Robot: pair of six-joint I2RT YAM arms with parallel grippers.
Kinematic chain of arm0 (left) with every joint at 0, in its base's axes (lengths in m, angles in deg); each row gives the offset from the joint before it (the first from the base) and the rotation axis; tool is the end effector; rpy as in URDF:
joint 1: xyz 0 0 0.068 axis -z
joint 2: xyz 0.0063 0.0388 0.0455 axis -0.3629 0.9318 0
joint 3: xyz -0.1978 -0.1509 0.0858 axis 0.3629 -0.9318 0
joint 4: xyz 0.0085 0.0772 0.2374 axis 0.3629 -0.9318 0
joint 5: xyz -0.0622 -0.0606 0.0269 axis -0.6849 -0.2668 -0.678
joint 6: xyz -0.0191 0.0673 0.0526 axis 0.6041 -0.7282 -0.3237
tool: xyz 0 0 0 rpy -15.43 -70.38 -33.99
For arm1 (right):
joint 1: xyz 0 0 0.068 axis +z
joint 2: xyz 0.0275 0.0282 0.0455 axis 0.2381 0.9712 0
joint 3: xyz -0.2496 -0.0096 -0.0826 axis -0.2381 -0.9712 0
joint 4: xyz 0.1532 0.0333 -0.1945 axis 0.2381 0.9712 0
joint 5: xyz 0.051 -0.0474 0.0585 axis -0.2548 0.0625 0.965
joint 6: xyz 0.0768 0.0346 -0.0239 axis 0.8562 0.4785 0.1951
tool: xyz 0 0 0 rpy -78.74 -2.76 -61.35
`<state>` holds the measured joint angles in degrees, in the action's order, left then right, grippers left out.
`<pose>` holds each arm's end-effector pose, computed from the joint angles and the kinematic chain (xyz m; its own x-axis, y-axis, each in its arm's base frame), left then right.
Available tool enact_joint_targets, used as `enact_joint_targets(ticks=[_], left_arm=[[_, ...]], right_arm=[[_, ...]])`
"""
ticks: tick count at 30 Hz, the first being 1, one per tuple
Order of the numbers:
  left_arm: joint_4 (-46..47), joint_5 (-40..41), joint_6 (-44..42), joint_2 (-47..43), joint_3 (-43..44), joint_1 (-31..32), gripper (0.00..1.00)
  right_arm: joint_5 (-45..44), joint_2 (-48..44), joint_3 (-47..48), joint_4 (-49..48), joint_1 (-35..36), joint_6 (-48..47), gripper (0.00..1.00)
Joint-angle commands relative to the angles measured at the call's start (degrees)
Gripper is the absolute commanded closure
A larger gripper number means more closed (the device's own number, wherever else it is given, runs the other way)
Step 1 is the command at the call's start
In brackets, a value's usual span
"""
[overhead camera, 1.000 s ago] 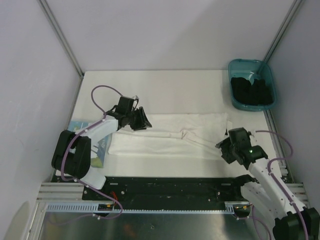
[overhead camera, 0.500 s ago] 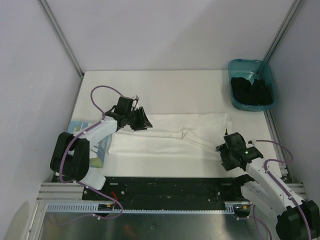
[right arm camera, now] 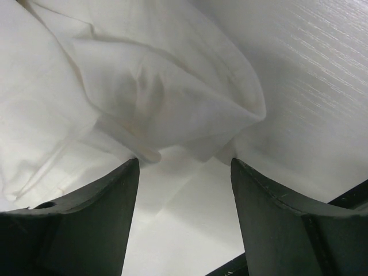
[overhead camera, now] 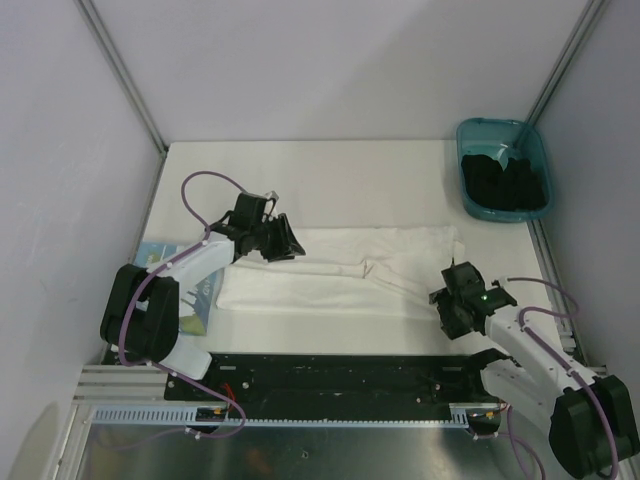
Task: Fold and stack the t-shirts
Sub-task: Rotate the tshirt 90 degrees
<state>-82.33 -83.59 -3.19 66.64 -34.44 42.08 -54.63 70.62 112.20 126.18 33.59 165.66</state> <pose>0.2927 -0.1392 0.1723 -0.8992 -0.2448 -0.3626 0.0127 0.8138 -0.5810 0.1465 0.0348 0.1204 -0.3613 0.8994 -0.2459 0.8435 0.4277 0.3251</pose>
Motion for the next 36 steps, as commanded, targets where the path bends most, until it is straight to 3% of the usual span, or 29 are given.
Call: enact_joint_targets(ticks=[1,9,18,29,36], left_arm=[[0.41,-0.45,-0.11,-2.54,0.03,-0.52,0.59],[-0.66,0.14,-0.77,-3.21,-0.74,-0.92,0.59],[-1.87,0.43,-1.7,-4.56,-2.04,-1.24,0.59],[-3.56,0.29,-1.79,-7.76,-4.8,-1.05,0.59],[-4.91,3.52,-2.9,-7.63,-7.5,0.35,0.59]], right_arm=[[-4.73,1.61,-0.5,-1.39,-0.11,0.46,0.33],[-5.75,6.01,0.7,-8.08,-3.63,-7.32,0.52],[-6.51,28.53,15.19,-20.24,-5.0,-21.86,0.58],[0.85,64.12,52.93,-22.83,-5.88,-39.3,0.63],[0.73,87.8,87.42,-10.3,-6.81,-52.54,0.63]])
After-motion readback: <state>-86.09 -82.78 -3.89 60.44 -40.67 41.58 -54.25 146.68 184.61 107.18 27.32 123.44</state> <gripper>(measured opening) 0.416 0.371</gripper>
